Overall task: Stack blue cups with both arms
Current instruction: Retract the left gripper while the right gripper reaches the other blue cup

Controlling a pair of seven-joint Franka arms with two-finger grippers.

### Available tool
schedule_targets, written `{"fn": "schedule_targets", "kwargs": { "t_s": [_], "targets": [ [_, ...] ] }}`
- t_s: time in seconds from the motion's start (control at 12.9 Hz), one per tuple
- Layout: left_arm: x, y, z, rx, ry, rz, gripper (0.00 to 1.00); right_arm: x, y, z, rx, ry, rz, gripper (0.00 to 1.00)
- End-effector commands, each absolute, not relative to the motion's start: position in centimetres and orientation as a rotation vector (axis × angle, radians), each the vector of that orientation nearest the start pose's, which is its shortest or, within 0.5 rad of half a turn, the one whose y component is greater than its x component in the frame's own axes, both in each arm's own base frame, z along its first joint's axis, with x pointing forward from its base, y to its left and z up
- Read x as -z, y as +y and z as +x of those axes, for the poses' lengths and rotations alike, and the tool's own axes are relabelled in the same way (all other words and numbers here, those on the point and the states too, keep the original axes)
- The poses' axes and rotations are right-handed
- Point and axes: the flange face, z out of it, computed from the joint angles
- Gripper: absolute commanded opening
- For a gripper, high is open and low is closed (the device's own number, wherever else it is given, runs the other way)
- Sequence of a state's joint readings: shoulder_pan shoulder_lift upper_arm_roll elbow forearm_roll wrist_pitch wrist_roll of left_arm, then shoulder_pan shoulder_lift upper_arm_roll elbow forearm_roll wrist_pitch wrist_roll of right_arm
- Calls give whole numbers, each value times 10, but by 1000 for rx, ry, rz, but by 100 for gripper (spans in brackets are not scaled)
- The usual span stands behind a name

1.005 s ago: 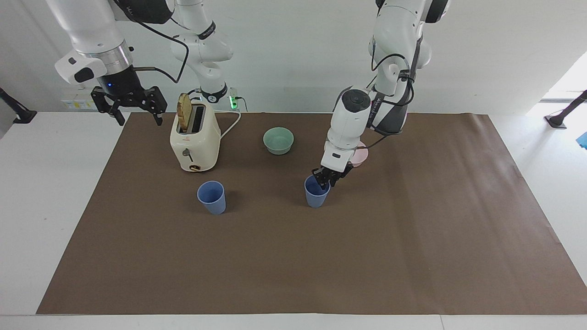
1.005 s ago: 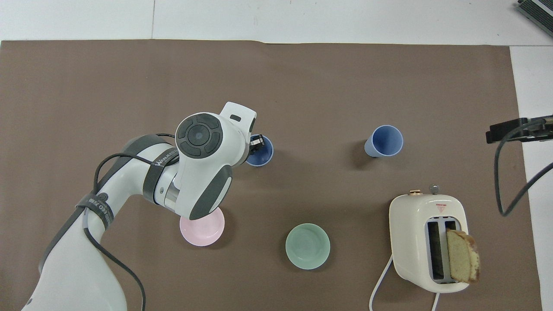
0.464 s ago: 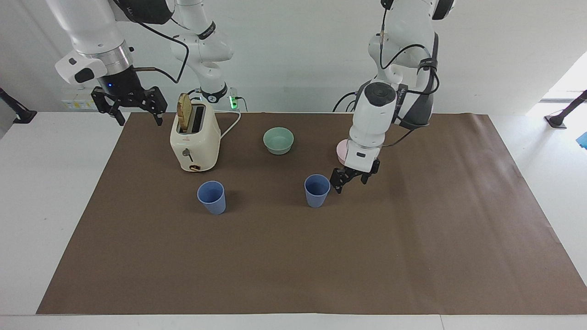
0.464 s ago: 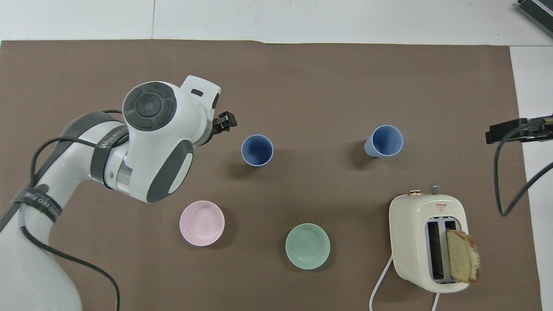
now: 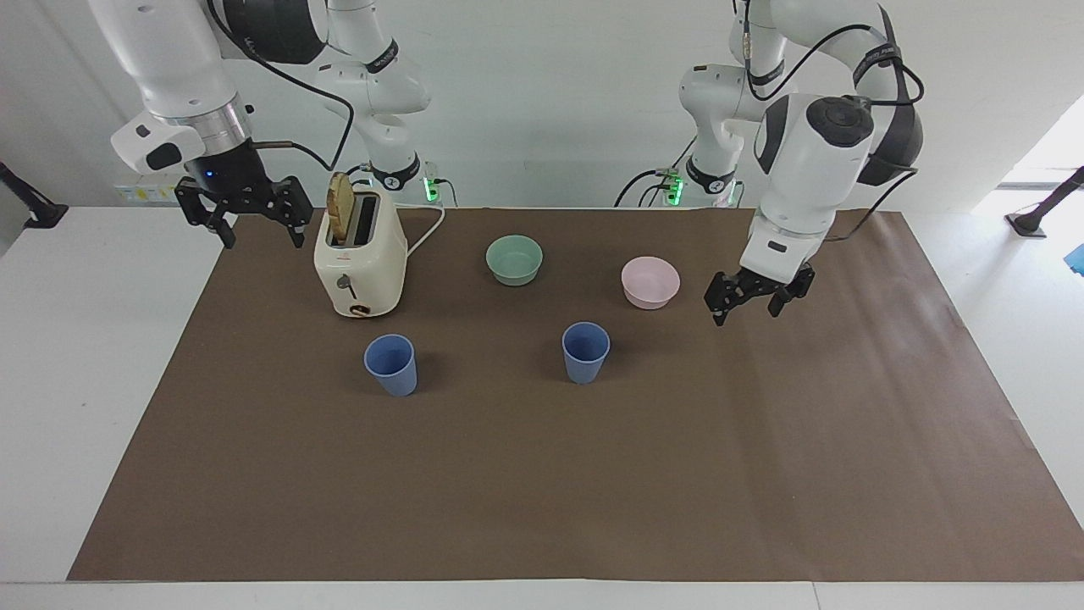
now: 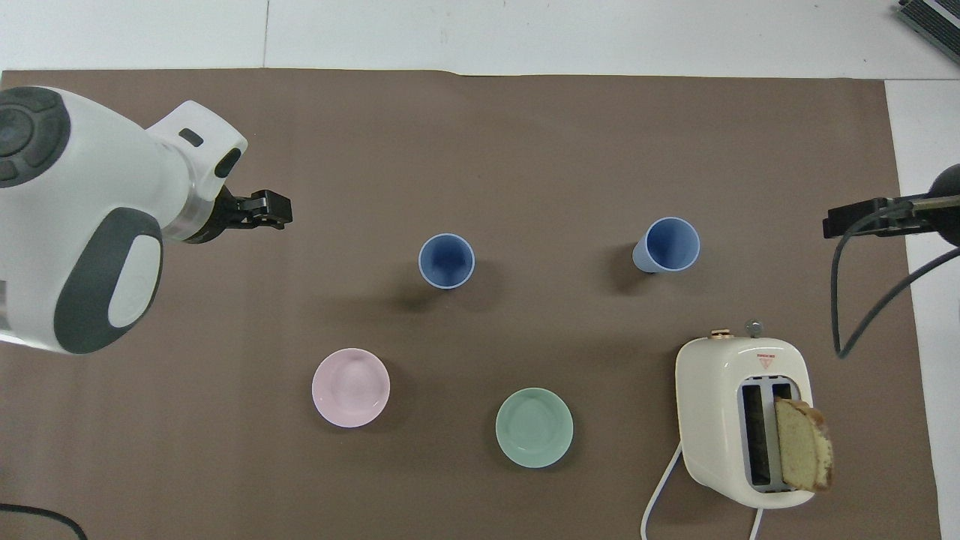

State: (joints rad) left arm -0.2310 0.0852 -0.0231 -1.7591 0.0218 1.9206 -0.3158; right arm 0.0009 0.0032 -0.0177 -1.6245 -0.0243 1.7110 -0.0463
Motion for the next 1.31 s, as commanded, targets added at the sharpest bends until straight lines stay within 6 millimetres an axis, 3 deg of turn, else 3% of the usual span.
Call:
{"fn": "schedule_targets", "kwargs": {
  "t_s": [0.0,0.46,0.62,0.7,0.93,1.08,1.24],
  "targets": [
    [-533,-121,567,84,54,-3149,100,-582,3,584,138,-21,-3153,100],
    [-561,-81,557,56,199,-3160,100,-509,6,607,53,-50,-3156,100],
    [-583,-65,549,43,259,-3151,100,-486,9,611,72,-90,-3155,100],
    [-597,-56,544,53,304,-3148,100,-477,20,612,99,-126,-3151,100],
    [-621,-24,528,55,328,-3145,100,-460,31,616,109,-154,-3150,100],
    [-656,-26,523,69,327,-3141,100,-438,38,620,104,-170,-3149,100],
    [-671,-32,520,60,339,-3142,100,-419,44,623,117,-176,-3148,100]
  ]
}}
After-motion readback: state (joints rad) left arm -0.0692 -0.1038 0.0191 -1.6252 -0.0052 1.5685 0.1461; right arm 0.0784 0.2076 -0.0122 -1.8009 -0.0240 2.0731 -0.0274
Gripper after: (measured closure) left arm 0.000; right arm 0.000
